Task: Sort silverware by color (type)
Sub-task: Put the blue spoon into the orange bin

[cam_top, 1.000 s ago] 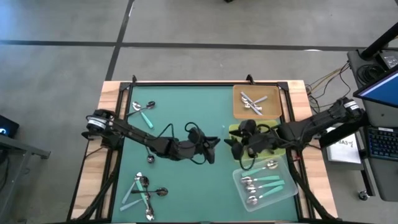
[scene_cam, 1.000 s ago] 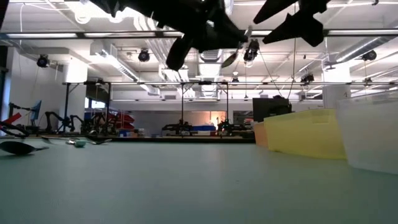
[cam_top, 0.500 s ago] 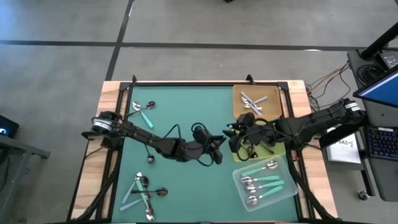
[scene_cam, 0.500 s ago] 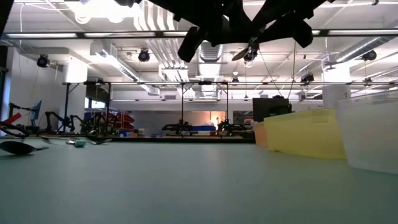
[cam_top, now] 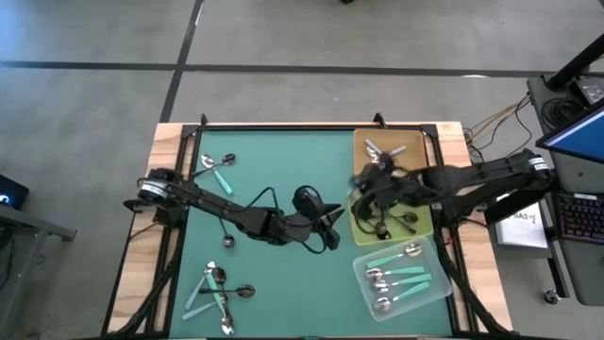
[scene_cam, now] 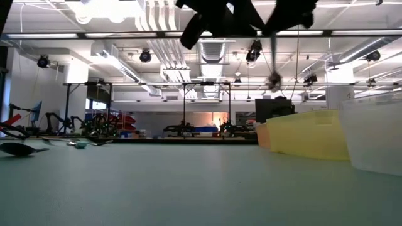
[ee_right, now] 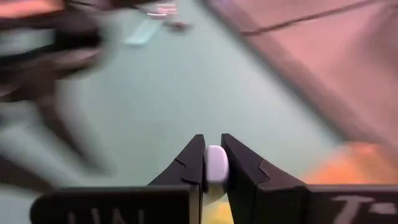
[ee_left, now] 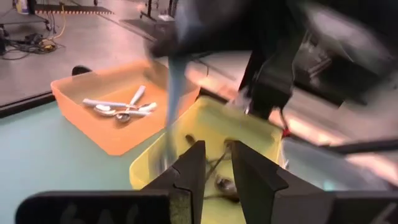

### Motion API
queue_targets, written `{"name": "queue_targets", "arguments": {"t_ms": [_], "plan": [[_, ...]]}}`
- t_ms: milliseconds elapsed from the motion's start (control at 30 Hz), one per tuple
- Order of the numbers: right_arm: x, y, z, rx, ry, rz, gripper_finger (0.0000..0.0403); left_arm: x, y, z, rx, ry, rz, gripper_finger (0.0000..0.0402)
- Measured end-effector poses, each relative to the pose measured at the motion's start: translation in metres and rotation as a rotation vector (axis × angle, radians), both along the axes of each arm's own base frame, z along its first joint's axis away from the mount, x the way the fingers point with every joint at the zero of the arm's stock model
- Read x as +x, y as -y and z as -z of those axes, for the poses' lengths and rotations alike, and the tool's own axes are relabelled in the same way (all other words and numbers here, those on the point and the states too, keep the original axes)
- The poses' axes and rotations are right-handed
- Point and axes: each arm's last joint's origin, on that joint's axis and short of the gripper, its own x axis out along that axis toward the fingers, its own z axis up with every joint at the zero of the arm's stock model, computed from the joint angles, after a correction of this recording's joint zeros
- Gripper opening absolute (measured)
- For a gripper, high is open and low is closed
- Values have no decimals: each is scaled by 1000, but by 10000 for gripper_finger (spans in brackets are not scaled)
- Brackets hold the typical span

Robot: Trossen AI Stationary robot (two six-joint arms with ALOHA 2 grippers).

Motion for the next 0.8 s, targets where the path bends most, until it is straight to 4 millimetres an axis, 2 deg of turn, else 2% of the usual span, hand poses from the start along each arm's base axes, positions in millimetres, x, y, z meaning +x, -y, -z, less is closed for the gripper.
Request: {"name": "queue_targets", "arguments": {"t_ms": [133, 267, 333, 433, 533, 733, 800], "plan": [[-13, 19, -12, -211, -171, 137, 28, 2, 0, -9, 50, -112, 6, 66], [-16, 42, -7, -342, -310, 202, 28, 1, -1, -20, 89, -212, -21, 67], [-16, 56, 3, -364, -385, 232, 28, -2, -2, -23, 124, -291, -48, 67], [-15, 79, 28, -379, -540, 265, 28, -9, -6, -28, 159, -404, -123, 67], [-19, 104, 50, -365, -670, 316, 28, -22, -10, -25, 178, -536, -202, 67], [-27, 143, 80, -201, -775, 380, 31, -56, -19, -11, 151, -778, -342, 68], [-27, 152, 85, -150, -768, 385, 48, -68, -22, -7, 138, -838, -409, 68]]}}
